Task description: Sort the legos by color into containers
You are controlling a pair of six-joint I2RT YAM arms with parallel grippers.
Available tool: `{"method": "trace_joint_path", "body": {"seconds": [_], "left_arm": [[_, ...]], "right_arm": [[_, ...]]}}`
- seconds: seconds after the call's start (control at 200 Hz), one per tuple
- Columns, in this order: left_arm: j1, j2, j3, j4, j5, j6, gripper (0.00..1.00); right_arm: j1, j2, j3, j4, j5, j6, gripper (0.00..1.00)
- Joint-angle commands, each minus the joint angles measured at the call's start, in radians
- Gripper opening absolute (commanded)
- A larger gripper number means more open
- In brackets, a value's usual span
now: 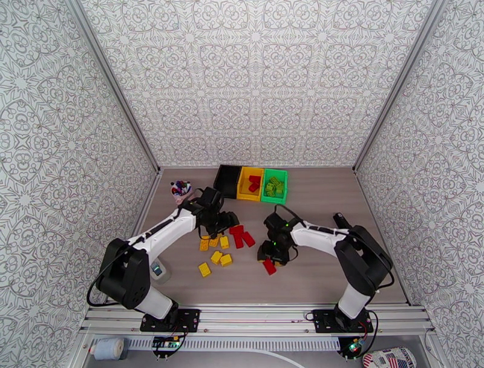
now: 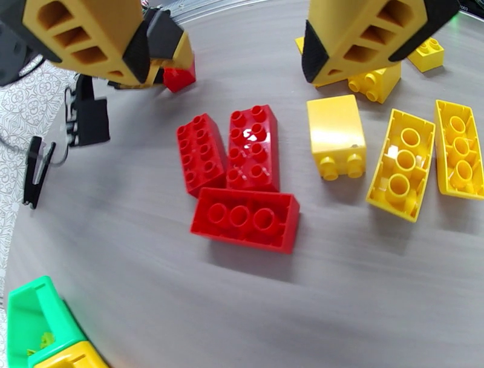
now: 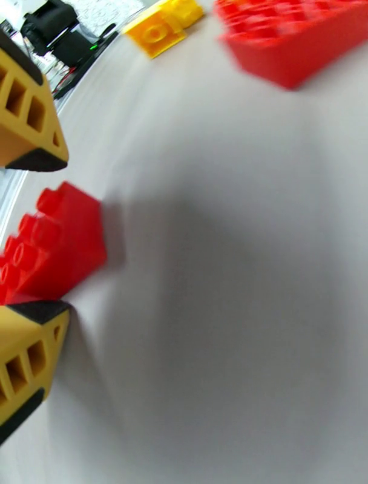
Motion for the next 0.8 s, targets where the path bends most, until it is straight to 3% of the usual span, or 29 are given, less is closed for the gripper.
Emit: {"method": "trace_joint_path", "body": {"seconds": [0.0, 0.25, 0.445, 0.795], "left_arm": [[0.006, -0.025, -0.014, 0.024, 0.005, -0.014, 0.72], [0.009, -0.054, -0.041, 0.025, -0.002, -0.016, 0.72], [0.031, -0.112, -0.089, 0.016, -0.018, -0.026, 0.73], [0.054, -0.203, -0.155, -0.008, -0.016, -0.018, 0.78]], "right_arm": [[0.044, -0.020, -0.002, -0.022, 0.010, 0.038, 0.62], [0.110, 0.066, 0.118, -0.222, 0.198, 0.024, 0.61], [0.138, 0.135, 0.198, -0.257, 0.240, 0.024, 0.60], [0.134, 0.139, 0.255, -0.280, 0.262, 0.010, 0.34]]}}
